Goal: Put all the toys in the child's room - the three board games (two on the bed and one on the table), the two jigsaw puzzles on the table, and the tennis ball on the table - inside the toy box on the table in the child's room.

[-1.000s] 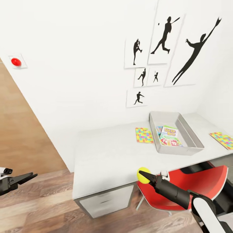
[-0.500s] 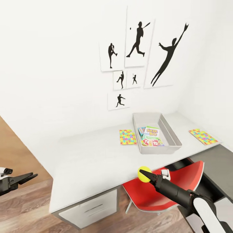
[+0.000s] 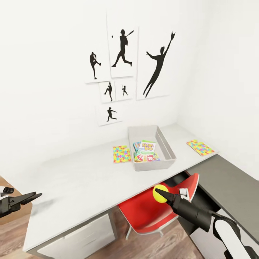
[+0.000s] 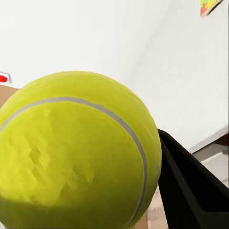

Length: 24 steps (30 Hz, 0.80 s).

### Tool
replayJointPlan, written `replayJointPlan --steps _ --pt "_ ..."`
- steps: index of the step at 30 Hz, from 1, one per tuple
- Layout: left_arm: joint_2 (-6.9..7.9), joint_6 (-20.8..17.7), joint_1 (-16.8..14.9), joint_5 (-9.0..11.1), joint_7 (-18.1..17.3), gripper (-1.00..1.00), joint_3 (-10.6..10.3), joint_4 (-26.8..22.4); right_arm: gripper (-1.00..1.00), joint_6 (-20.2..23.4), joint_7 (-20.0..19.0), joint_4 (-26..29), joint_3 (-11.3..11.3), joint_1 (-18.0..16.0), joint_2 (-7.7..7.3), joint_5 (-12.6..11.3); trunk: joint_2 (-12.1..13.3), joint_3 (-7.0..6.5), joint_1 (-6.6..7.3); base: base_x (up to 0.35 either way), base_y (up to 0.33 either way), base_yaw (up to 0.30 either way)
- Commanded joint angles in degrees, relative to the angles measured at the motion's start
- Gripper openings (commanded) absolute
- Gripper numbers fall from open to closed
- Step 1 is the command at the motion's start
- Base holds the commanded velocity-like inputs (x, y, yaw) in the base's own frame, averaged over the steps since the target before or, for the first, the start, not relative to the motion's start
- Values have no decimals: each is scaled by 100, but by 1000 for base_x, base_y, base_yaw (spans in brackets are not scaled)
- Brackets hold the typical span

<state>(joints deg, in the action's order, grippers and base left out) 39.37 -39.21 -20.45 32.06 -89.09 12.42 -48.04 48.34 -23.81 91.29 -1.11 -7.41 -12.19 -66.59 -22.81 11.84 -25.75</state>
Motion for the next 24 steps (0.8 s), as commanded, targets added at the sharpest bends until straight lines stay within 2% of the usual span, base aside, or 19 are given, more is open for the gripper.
replayJointPlan --steps 1,6,12,16,24 --pt "2 -61 -2 2 -21 100 -1 -4 -100 18 -9 -3 -3 -6 -3 -6 -11 3 -3 0 -214 -207" --pt "-6 -61 -3 -1 -24 100 -2 -4 -100 18 -9 -5 -3 -6 -3 88 -11 -23 -3 0 -128 -151" --pt "-20 -61 -3 1 -21 100 2 -4 -100 -66 -4 -6 -1 -6 9 345 -11 -28 -3 0 -78 -23" --pt "-23 -61 -3 1 -26 100 -1 -4 -100 -248 -6 -6 -3 -6 6 355 -11 -28 -3 0 -138 -1" --pt "-19 -55 -3 2 -29 100 -3 -4 -100 -290 -8 -6 -3 -6 4 357 -11 -28 -3 0 -17 0"
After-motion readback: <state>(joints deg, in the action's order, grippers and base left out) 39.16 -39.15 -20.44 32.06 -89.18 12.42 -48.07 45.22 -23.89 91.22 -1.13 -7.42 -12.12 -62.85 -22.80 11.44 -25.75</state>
